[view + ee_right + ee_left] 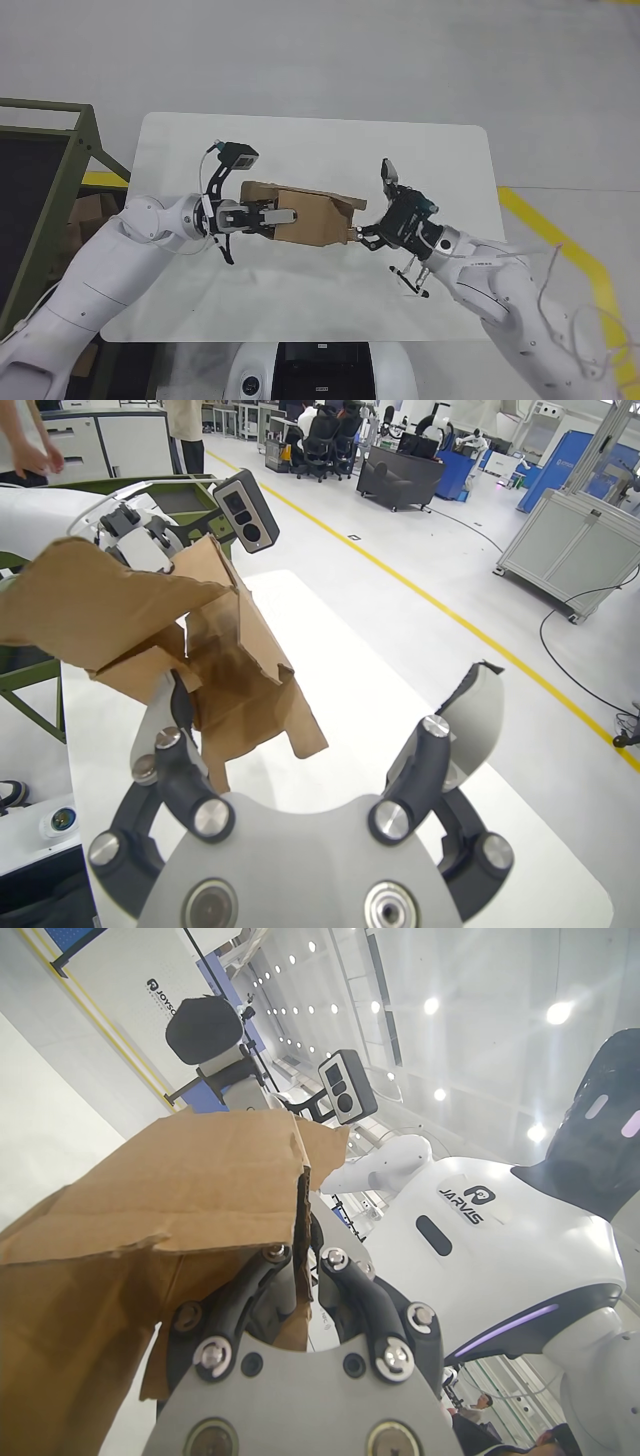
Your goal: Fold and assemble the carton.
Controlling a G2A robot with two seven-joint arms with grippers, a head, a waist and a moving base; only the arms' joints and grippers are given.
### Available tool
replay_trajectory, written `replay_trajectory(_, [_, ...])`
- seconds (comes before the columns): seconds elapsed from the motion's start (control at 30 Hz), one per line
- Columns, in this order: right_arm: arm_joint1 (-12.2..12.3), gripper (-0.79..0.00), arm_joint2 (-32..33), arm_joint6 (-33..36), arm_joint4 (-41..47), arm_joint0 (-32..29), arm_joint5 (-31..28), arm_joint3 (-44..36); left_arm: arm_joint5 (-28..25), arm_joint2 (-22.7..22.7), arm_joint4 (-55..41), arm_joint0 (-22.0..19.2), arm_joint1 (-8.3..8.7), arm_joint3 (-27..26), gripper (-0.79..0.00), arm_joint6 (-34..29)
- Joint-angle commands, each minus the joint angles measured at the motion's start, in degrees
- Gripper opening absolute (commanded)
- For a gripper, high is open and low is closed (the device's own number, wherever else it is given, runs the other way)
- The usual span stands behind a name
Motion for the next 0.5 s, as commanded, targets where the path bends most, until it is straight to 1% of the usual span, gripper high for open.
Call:
replay_trajectory(0.0, [-0.2,0.0,-0.9,0.5,-0.5,0.9,-0.6,0.2,0.2,-0.2,0.1,0.1,-0.21,0.0,-0.785,-0.2])
replay_trajectory(0.2, [-0.9,0.0,-3.0,1.9,-1.8,2.4,-1.0,0.3,0.5,-0.9,0.3,0.4,-0.79,0.3,-0.785,-0.5])
replay_trajectory(0.47, [-1.4,0.0,-3.9,1.6,-3.0,2.6,-1.5,0.0,1.1,-1.8,0.6,0.8,-1.48,0.4,-0.785,-1.1])
